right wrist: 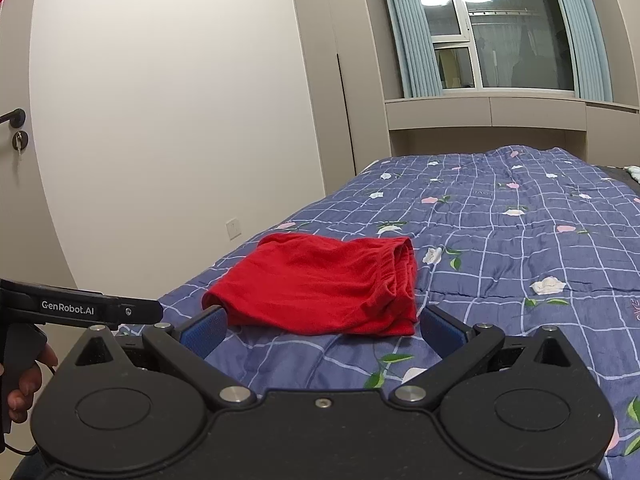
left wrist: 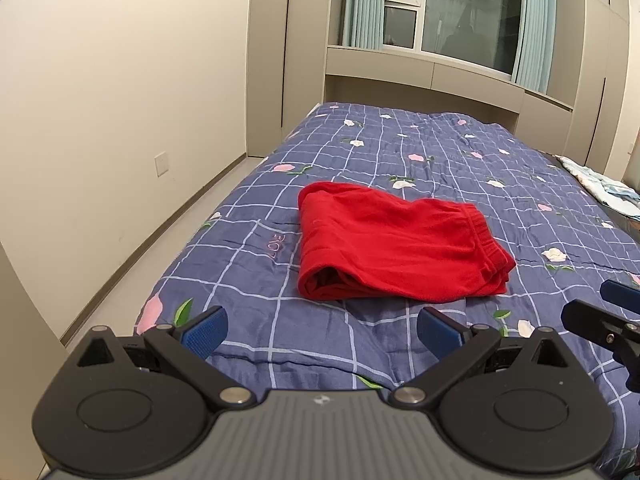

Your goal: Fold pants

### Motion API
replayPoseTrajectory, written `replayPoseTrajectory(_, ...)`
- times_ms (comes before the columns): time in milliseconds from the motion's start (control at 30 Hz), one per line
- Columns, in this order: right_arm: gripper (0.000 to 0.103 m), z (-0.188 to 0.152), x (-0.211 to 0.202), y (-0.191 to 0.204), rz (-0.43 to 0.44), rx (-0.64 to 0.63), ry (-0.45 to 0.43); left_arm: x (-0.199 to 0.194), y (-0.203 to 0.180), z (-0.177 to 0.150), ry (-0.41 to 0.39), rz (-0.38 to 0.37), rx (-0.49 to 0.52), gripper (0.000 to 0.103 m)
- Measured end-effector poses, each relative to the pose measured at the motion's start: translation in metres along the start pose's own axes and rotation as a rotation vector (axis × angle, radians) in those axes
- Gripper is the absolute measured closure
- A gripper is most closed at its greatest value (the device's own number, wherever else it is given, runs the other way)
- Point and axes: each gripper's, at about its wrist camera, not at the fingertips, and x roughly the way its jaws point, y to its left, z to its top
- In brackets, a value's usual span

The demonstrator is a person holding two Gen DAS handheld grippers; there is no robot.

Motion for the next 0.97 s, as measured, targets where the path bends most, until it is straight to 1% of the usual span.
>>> replayPoseTrajectory(133, 0.001, -0.001, 0.0, 0.0, 0.002, 0.003, 0.002, 0.0, 0.0, 0.0, 0.002, 0.0, 0.0, 0.0)
replayPoseTrajectory(233, 0.001, -0.002, 0.001, -0.001, 0.003, 0.003, 0.004, 0.001, -0.001, 0.001, 0.019, -0.002, 0.004, 0.0)
replayPoseTrajectory(300, 0.001, -0.002, 0.001, 0.0, 0.003, 0.004, 0.005, 0.003, -0.003, 0.001, 0.041, 0.029, 0.017, 0.0)
replayPoseTrajectory(367, 0.001, -0.003, 0.002, 0.0, 0.003, 0.003, 0.008, 0.005, -0.005, -0.001, 0.045, 0.056, 0.028, 0.0)
replayPoseTrajectory(567, 0.001, -0.005, 0.005, -0.003, 0.002, 0.009, 0.022, 0.007, -0.006, -0.002, 0.053, 0.056, 0.043, 0.0)
replayPoseTrajectory(767, 0.001, -0.006, 0.008, -0.004, 0.005, 0.007, 0.035, 0.01, -0.009, 0.0, 0.061, 0.034, 0.051, 0.0)
replayPoseTrajectory(967, 0.001, -0.007, 0.01, -0.006, 0.002, 0.012, 0.046, 0.011, -0.01, 0.001, 0.062, 0.029, 0.053, 0.0)
